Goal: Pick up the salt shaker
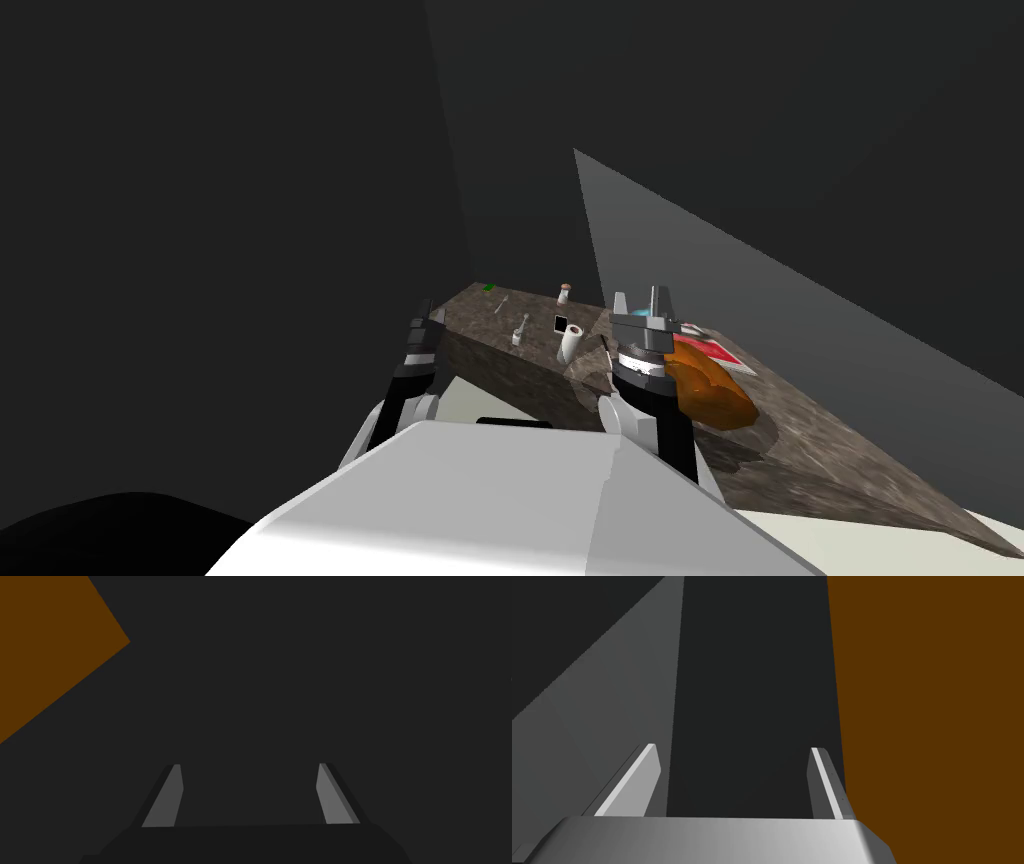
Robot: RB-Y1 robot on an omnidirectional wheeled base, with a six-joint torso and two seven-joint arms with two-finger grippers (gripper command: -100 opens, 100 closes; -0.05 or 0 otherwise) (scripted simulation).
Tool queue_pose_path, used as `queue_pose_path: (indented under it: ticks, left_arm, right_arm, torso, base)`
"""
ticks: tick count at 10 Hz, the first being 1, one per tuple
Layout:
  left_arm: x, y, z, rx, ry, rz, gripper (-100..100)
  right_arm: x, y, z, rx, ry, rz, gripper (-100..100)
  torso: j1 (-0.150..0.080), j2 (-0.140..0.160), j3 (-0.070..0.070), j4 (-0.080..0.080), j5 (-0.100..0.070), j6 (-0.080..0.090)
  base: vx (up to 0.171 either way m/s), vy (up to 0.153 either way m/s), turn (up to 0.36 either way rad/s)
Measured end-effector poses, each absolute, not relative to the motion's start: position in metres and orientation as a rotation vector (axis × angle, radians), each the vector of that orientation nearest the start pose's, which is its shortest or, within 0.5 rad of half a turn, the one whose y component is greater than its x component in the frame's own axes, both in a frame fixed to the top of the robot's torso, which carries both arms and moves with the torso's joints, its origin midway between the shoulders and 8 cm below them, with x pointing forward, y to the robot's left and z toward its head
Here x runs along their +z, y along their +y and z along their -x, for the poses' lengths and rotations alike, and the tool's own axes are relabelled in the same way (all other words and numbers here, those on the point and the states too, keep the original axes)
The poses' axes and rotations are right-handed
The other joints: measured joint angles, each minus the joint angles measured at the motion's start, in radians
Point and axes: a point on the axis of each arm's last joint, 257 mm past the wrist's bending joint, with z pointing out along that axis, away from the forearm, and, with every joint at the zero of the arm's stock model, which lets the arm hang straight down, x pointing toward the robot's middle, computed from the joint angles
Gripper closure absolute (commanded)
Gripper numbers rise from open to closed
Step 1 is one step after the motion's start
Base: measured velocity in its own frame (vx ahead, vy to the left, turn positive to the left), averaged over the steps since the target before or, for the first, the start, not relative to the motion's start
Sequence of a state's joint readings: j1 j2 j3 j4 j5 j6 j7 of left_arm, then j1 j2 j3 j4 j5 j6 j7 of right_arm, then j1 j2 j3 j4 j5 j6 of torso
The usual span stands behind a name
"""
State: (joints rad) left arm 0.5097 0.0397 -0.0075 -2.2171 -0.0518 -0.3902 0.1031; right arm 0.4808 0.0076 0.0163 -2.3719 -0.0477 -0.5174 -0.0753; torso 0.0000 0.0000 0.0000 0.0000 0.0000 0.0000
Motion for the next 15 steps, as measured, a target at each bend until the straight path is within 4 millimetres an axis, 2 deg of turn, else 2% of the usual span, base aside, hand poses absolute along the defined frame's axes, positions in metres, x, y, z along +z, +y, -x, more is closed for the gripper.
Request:
queue_pose_path:
  ticks: [6, 15]
  left_arm:
    - [-0.06, 0.272, -0.398, -1.379, 0.879, 0.907, -100]
    - [-0.103, 0.264, -0.427, -1.471, 0.952, 1.162, -100]
  right_arm:
    - [0.073, -0.274, -0.321, 1.455, 0.469, -0.614, 0]
    - [0.073, -0.274, -0.321, 1.455, 0.469, -0.614, 0]
  torso:
    - [0.003, 0.007, 0.004, 0.001, 0.001, 0.0]
    - [0.002, 0.003, 0.002, 0.001, 0.0, 0.0]
  base:
    - [-0.1, 0.04, -0.086]
    - [-0.059, 0.023, -0.066]
